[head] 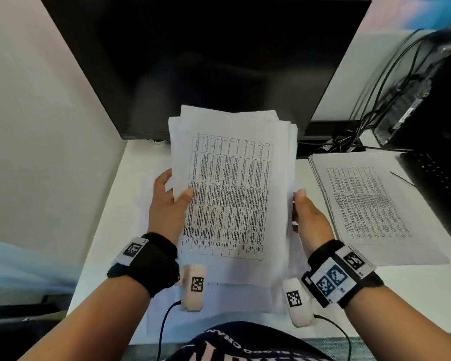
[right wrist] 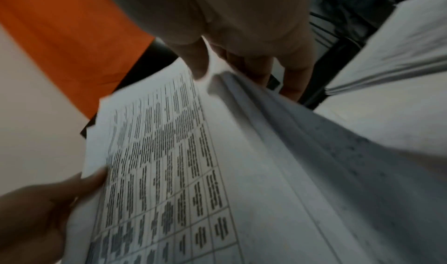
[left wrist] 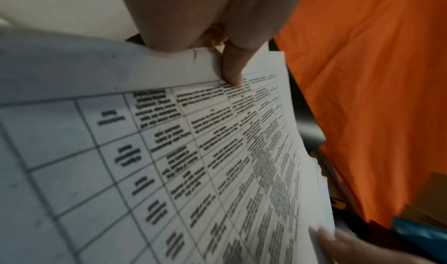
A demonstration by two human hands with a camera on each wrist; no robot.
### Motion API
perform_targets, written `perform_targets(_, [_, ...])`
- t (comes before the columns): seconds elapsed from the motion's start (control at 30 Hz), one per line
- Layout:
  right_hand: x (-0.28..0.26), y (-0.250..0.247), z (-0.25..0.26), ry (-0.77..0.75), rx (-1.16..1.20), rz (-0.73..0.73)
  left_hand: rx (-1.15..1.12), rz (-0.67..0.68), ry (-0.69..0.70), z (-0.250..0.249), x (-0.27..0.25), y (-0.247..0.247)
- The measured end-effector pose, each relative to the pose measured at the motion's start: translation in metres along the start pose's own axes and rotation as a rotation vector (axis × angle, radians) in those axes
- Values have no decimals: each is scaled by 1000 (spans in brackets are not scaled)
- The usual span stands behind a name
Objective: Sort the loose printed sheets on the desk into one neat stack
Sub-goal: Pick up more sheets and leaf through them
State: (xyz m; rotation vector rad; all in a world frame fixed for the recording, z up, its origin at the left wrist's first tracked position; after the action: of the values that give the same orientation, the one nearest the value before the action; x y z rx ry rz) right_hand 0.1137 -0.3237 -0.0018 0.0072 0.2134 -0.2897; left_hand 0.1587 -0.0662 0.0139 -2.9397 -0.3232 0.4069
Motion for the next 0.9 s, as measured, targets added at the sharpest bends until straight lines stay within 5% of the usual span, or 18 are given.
perform_targets(0.13, [4, 9, 27, -157, -253, 14, 89, 33, 171, -31, -14, 6])
perform_targets(0.37, [-21, 12, 81, -581, -161, -141, -124, 85, 320, -73, -41, -3])
perform_targets(0.63, [-24, 20, 51, -441, -179, -23, 15, 311, 204, -48, -31, 0])
perform_targets(0.9, [-23, 24, 76, -579, -163, -155, -36, 252, 237, -60, -25, 6])
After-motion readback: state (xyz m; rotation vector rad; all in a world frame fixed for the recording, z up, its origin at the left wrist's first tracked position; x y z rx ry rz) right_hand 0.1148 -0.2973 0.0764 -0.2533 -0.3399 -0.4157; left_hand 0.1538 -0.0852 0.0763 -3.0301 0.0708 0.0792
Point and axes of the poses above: each hand's wrist, its own x-axis towards the middle knuckle, its own y-axis out of the palm, z = x × y, the point moved 3 cm from there along x, towards the middle knuckle, and after that the axes turned 7 degrees about -y, right-handed, at the moved point
